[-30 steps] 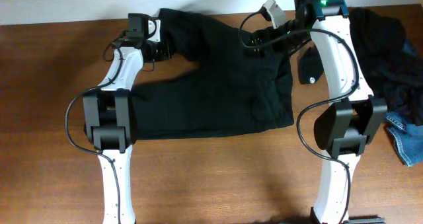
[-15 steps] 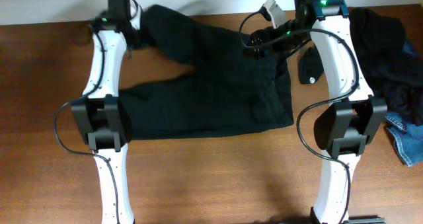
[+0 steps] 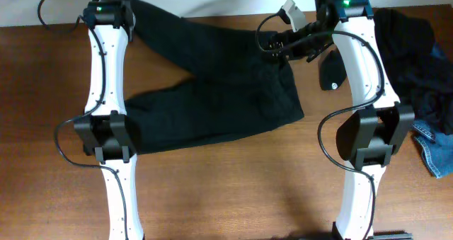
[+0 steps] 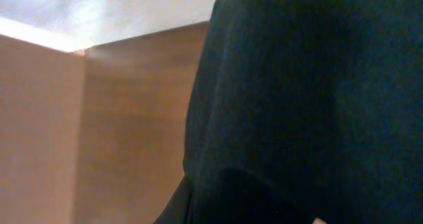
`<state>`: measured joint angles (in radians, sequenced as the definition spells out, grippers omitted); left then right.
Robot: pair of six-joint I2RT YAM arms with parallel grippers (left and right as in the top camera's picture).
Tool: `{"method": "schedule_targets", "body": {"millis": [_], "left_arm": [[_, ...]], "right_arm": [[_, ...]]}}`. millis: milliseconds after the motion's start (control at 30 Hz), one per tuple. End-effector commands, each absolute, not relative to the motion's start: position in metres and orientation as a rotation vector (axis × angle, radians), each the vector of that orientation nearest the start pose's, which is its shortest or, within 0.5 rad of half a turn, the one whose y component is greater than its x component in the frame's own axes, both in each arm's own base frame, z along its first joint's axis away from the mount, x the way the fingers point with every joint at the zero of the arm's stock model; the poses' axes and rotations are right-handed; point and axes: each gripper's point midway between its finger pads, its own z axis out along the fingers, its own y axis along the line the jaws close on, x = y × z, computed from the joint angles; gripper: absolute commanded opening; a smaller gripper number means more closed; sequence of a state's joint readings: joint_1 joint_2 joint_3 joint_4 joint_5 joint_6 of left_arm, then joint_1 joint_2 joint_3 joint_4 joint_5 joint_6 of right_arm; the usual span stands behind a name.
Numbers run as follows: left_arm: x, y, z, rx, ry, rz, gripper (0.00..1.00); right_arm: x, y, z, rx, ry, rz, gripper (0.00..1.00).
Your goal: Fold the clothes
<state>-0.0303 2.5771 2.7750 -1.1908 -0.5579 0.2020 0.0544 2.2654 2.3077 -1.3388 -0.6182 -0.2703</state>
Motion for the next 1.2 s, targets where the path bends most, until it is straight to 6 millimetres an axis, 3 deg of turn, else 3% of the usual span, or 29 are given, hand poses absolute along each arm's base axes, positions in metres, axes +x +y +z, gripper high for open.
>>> {"method": "schedule_targets", "body": {"millis": [0, 33, 133, 200, 267, 500, 733, 800, 867, 967, 1000, 1067, 1167], "left_arm": [[0.575, 0.098, 0.186, 0.061, 2.549, 0.923, 0.32], [0.569, 0.1, 0.183, 0.07, 2.577, 0.931, 0.46], [0.557, 0.109, 0.178, 0.078, 2.635, 0.948, 0.62], [0.552, 0.116, 0.176, 0.052, 2.648, 0.953, 0.62], [0.55, 0.126, 0.177, -0.083, 2.63, 0.933, 0.63], [0.548, 0.14, 0.176, -0.368, 2.578, 0.823, 0.62], [0.558, 0.131, 0.188, -0.385, 2.561, 0.552, 0.62], [0.565, 0.121, 0.199, -0.37, 2.534, 0.421, 0.62], [0.573, 0.108, 0.213, -0.339, 2.495, 0.272, 0.54], [0.587, 0.084, 0.235, -0.246, 2.421, 0.094, 0.07], [0.592, 0.077, 0.238, -0.211, 2.402, 0.064, 0.01], [0.602, 0.063, 0.244, -0.142, 2.367, 0.028, 0.01], [0.609, 0.054, 0.242, -0.107, 2.35, 0.036, 0.01]], "right_arm": [[0.48, 0.128, 0.202, -0.585, 2.591, 0.793, 0.99], [0.48, 0.128, 0.202, -0.585, 2.591, 0.793, 0.99], [0.48, 0.128, 0.202, -0.585, 2.591, 0.792, 0.99], [0.48, 0.128, 0.202, -0.59, 2.589, 0.79, 0.99], [0.48, 0.127, 0.201, -0.604, 2.588, 0.777, 0.99], [0.492, 0.109, 0.193, -0.591, 2.613, 0.593, 0.99], [0.506, 0.117, 0.198, -0.639, 2.534, 0.57, 0.97], [0.509, 0.124, 0.2, -0.661, 2.51, 0.568, 0.86], [0.512, 0.132, 0.202, -0.681, 2.488, 0.567, 0.63], [0.512, 0.141, 0.203, -0.704, 2.47, 0.569, 0.38], [0.511, 0.144, 0.203, -0.71, 2.469, 0.571, 0.31], [0.51, 0.146, 0.203, -0.714, 2.472, 0.574, 0.15], [0.508, 0.147, 0.202, -0.718, 2.48, 0.578, 0.04]]}}
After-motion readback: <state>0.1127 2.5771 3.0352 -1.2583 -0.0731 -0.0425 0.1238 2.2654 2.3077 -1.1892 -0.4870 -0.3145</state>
